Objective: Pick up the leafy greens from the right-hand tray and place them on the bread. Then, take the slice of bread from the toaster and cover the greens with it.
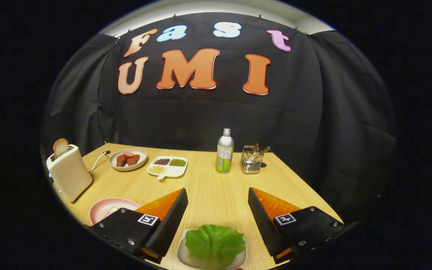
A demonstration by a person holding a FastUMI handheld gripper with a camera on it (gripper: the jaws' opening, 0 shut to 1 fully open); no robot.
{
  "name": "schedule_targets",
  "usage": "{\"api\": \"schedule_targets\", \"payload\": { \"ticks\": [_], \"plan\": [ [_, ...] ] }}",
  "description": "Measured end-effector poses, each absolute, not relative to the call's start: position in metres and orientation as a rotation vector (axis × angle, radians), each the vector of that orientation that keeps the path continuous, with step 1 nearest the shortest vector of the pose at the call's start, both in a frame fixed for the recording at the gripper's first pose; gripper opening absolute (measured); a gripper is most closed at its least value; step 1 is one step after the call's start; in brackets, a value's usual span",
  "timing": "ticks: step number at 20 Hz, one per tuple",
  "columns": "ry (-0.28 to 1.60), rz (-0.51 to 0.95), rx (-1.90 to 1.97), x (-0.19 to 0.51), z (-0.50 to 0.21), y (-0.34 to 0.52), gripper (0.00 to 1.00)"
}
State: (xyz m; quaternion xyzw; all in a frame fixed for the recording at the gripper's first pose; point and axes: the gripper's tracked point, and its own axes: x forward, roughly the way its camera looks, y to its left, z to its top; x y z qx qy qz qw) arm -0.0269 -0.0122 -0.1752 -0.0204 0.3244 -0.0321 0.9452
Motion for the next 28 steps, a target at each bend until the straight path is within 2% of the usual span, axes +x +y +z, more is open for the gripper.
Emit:
{"api": "schedule_targets", "payload": {
  "ticks": [9,20,25,28],
  "plan": [
    [0.907,-0.054,-0.033,-0.065,-0.237,-0.011,0.95],
    [1.135,0.03,-0.007,-0.115,-0.275,0.006,0.95],
    [1.185,-0.004,0.007,-0.121,-0.287,0.003,0.91],
    [1.196,0.009,0.019,-0.123,-0.288,0.011,0.82]
  ]
}}
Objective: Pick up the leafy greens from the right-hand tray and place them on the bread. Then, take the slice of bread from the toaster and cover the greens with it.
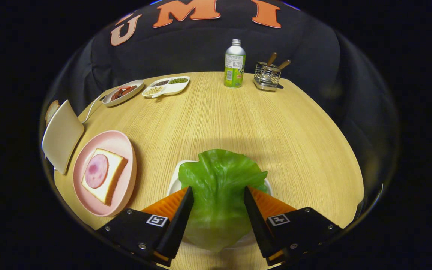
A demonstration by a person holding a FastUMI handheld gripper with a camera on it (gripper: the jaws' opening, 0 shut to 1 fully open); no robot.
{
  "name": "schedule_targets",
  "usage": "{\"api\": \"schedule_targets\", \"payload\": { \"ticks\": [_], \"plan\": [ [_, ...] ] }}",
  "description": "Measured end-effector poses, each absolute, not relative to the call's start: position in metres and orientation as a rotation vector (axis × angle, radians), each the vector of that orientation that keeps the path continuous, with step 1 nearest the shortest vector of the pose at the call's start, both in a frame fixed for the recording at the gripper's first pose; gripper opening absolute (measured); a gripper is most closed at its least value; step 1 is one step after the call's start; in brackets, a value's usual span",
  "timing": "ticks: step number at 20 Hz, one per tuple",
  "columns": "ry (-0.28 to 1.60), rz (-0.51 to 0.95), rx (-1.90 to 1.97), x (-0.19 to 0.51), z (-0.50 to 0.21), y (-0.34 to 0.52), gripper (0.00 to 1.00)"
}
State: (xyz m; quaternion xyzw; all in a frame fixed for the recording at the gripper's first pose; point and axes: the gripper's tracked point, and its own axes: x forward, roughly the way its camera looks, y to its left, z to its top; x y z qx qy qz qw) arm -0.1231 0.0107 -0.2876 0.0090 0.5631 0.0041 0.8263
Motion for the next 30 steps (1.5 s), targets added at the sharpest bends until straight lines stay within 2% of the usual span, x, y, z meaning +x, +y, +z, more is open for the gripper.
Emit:
{"api": "schedule_targets", "payload": {
  "ticks": [3,5,6,7,8,10,12,20,30],
  "plan": [
    [1.191,0.024,0.018,-0.123,-0.287,0.013,0.66],
    [1.182,0.023,0.019,-0.121,-0.288,0.014,0.49],
    [1.176,0.017,0.02,-0.119,-0.288,0.013,0.34],
    [1.167,0.019,0.032,-0.118,-0.288,0.015,0.24],
    [1.161,0.017,0.049,-0.116,-0.288,0.017,0.16],
    [1.145,0.018,0.09,-0.114,-0.285,0.021,0.06],
    [1.117,0.02,0.098,-0.111,-0.28,0.021,0.03],
    [0.986,0.063,0.18,-0.086,-0.239,0.036,0.02],
    [0.853,0.227,0.276,-0.059,-0.193,0.1,0.02]
  ]
}}
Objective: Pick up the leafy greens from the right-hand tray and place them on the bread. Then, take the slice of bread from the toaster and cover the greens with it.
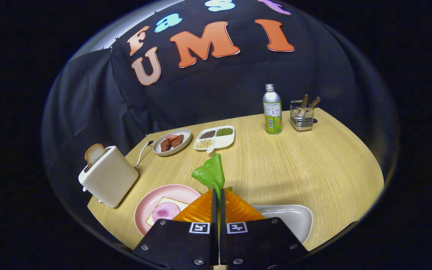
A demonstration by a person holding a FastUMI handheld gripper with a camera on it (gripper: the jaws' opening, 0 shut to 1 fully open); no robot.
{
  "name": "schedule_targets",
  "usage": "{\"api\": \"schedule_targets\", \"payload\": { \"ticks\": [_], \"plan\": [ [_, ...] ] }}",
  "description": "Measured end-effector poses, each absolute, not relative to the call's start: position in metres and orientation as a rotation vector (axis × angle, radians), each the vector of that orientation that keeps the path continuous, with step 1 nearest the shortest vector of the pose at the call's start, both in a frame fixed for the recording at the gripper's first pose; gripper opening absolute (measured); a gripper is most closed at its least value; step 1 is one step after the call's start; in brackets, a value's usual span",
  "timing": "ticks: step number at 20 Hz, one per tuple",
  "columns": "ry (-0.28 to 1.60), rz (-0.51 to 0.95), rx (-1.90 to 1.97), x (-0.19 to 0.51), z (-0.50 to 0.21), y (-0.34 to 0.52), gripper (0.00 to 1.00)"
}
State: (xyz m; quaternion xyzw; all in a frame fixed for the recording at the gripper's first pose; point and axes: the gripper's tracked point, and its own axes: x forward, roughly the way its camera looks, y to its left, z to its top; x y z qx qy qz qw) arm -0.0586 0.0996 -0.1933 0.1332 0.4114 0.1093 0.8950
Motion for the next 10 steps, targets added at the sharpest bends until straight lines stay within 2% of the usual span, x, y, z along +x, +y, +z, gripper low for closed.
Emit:
{"api": "schedule_targets", "payload": {
  "ticks": [10],
  "plan": [
    [0.87,0.352,0.241,-0.067,-0.199,0.161,0.02]
  ]
}}
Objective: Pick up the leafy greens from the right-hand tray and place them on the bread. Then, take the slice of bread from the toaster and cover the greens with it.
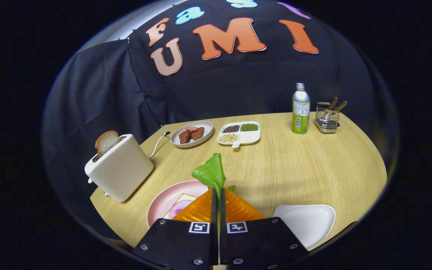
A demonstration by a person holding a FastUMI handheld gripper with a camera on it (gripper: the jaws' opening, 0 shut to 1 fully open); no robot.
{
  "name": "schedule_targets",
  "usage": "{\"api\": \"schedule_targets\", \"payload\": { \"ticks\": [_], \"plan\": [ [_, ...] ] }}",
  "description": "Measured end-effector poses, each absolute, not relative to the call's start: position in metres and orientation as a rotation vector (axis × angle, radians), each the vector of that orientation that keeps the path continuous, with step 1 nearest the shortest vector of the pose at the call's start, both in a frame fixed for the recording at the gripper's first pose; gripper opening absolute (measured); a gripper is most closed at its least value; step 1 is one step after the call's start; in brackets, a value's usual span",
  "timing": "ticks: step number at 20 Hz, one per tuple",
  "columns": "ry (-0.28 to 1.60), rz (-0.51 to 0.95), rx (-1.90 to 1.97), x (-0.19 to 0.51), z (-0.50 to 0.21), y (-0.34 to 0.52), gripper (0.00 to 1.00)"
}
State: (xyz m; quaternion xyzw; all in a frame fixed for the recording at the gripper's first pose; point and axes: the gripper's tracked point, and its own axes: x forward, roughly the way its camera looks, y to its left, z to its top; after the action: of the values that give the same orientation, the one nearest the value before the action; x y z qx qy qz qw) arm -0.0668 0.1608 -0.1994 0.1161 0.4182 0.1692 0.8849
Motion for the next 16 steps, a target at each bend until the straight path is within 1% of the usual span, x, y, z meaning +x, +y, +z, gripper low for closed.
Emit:
{"api": "schedule_targets", "payload": {
  "ticks": [7,11,16],
  "plan": [
    [0.941,0.411,0.206,-0.082,-0.22,0.195,0.03],
    [0.962,0.451,0.216,-0.089,-0.223,0.216,0.05],
    [1.034,0.501,0.176,-0.108,-0.239,0.235,0.11]
  ]
}}
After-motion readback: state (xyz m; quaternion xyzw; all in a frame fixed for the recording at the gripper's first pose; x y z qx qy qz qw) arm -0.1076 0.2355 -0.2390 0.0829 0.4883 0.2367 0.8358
